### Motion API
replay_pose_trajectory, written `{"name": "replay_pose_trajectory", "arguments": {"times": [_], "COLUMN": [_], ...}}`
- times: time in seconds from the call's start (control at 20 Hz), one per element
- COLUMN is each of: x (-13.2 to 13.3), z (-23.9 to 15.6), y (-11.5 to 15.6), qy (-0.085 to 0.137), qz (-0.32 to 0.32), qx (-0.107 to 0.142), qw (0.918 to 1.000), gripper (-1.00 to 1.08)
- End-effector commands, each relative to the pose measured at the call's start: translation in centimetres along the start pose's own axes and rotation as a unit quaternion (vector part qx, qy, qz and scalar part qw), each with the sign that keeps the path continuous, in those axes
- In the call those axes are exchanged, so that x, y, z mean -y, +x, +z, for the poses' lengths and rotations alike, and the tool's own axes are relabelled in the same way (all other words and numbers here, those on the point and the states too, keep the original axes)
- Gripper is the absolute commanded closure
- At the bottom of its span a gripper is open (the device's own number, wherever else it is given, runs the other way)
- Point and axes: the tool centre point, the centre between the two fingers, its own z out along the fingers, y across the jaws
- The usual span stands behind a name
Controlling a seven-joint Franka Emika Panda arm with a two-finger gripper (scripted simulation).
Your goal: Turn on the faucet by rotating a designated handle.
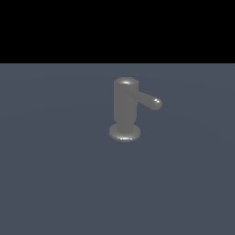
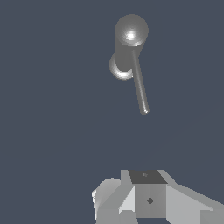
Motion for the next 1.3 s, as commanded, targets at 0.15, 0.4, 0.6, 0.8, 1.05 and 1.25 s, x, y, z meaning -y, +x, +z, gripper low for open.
{"name": "replay_pose_trajectory", "arguments": {"times": [0.15, 0.4, 0.6, 0.8, 1.05, 1.25], "x": [-0.3, -0.7, -1.0, -1.3, -1.7, -1.9], "z": [3.3, 7.5, 11.0, 14.4, 18.2, 20.6], "y": [0.6, 1.4, 2.0, 2.7, 3.5, 4.1], "qy": [0.000, -0.001, -0.001, -0.002, -0.003, -0.003], "qz": [-0.012, -0.027, -0.040, -0.052, -0.065, -0.073], "qx": [0.002, 0.005, 0.007, 0.008, 0.011, 0.012], "qw": [0.9999, 0.9996, 0.9992, 0.9986, 0.9978, 0.9972], "gripper": [1.08, 1.08, 1.08, 1.08, 1.08, 1.08]}}
